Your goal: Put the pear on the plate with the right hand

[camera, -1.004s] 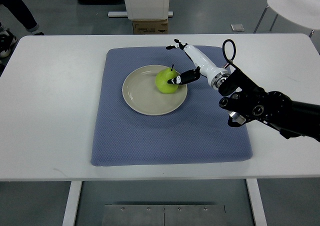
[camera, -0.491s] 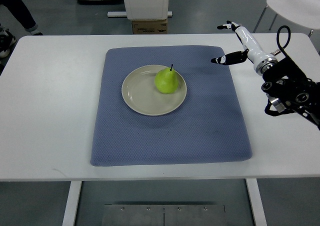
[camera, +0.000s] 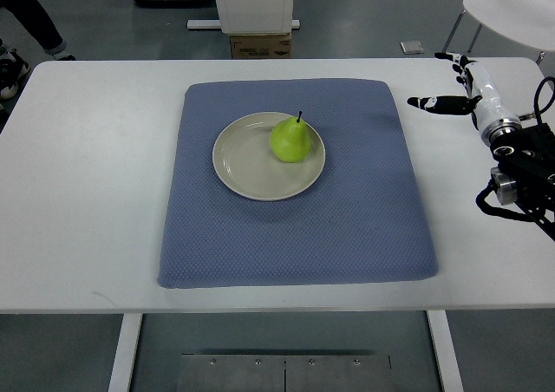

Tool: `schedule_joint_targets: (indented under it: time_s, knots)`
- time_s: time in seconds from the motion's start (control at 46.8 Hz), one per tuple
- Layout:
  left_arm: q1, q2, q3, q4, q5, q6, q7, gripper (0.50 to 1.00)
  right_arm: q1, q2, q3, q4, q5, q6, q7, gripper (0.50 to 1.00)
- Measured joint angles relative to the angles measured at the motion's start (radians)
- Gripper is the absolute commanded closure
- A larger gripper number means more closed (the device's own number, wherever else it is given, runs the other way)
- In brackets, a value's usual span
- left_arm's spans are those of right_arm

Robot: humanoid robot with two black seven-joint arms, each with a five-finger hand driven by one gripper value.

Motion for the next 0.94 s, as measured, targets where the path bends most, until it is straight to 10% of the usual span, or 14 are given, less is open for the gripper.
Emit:
schedule_joint_targets:
  time_s: [0.235,0.94]
  knots:
    - [0.0,0.0,0.0,0.0,0.0,0.0,0.0,0.5,-0.017,0.005,0.082,-0.074,0.174,0.163,0.002,0.5]
    - [0.0,0.0,0.0,0.0,0.0,0.0,0.0,0.5,-0.096,0.106,0.286,-0.187,0.364,0.277,-0.061,0.5]
